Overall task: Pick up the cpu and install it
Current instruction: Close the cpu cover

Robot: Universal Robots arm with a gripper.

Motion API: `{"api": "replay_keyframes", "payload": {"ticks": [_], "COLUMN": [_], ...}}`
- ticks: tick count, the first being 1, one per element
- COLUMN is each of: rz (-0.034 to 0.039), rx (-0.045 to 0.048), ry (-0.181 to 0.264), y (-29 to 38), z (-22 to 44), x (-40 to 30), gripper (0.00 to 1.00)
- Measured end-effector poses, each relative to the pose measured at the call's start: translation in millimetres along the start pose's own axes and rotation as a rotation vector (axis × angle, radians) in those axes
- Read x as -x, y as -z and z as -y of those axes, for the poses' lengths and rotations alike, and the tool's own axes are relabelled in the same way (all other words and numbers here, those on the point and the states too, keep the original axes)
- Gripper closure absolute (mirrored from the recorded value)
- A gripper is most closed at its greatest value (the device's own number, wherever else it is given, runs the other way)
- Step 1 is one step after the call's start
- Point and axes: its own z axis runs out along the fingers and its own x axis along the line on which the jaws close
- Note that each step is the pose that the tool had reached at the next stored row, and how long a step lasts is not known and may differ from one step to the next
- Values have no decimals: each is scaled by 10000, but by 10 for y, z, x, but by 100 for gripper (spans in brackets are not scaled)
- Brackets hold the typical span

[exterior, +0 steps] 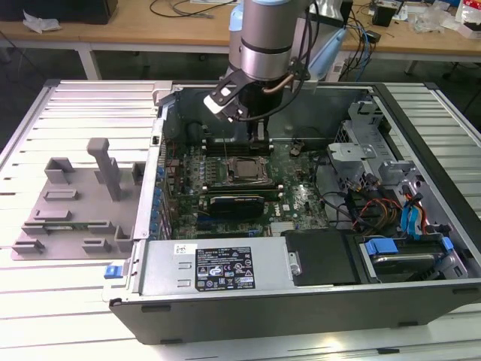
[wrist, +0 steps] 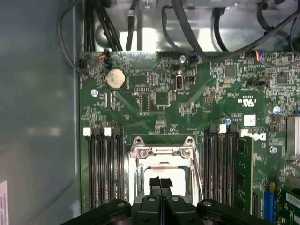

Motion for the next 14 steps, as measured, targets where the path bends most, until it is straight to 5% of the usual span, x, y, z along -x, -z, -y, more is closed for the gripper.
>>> {"api": "replay_keyframes", "payload": {"ticks": [3,9,14], "rz": [-1,0,1], "rx": [5,4,12], "ry": [1,1,648], "y": [-46,-85,-88], "z": [81,88,88], "x": [17,27,27], "gripper": [89,89,89]}}
